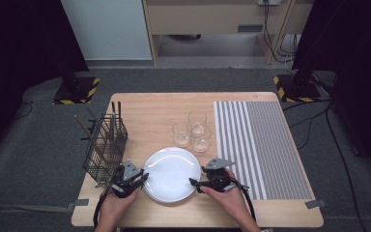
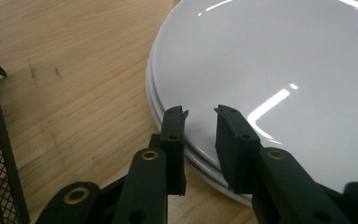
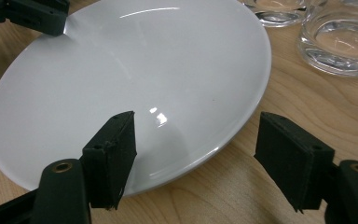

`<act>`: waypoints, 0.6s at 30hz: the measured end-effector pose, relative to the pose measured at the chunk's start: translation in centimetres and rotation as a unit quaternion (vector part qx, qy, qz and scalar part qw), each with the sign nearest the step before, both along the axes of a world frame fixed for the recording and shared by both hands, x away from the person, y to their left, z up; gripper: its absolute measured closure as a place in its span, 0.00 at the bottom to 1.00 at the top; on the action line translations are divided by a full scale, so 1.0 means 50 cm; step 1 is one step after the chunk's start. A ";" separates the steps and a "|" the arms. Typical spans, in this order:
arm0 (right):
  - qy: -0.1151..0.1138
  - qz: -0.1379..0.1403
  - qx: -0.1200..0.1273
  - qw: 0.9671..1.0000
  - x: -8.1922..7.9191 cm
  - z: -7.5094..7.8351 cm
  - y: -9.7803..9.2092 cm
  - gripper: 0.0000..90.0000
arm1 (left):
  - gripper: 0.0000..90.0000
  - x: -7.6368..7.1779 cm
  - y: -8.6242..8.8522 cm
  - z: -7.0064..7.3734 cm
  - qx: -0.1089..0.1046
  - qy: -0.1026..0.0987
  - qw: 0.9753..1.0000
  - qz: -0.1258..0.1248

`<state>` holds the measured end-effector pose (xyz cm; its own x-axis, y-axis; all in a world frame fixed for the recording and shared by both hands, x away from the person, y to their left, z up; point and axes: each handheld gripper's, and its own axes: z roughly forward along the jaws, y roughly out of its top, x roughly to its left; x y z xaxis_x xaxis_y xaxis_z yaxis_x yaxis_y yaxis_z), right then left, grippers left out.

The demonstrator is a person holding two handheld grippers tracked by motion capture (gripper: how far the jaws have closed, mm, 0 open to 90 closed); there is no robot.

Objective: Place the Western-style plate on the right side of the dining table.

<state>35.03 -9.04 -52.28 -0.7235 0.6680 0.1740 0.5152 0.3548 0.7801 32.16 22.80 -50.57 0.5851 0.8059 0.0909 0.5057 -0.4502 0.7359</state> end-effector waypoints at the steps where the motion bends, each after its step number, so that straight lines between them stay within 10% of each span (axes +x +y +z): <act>1: 0.001 0.000 0.001 1.000 0.000 -0.001 0.000 0.35 | 0.80 0.000 0.000 0.000 0.000 0.000 1.000 0.000; 18: 0.014 0.001 0.031 0.999 0.004 0.007 -0.005 0.45 | 0.82 -0.002 -0.006 -0.001 0.027 -0.010 1.000 -0.010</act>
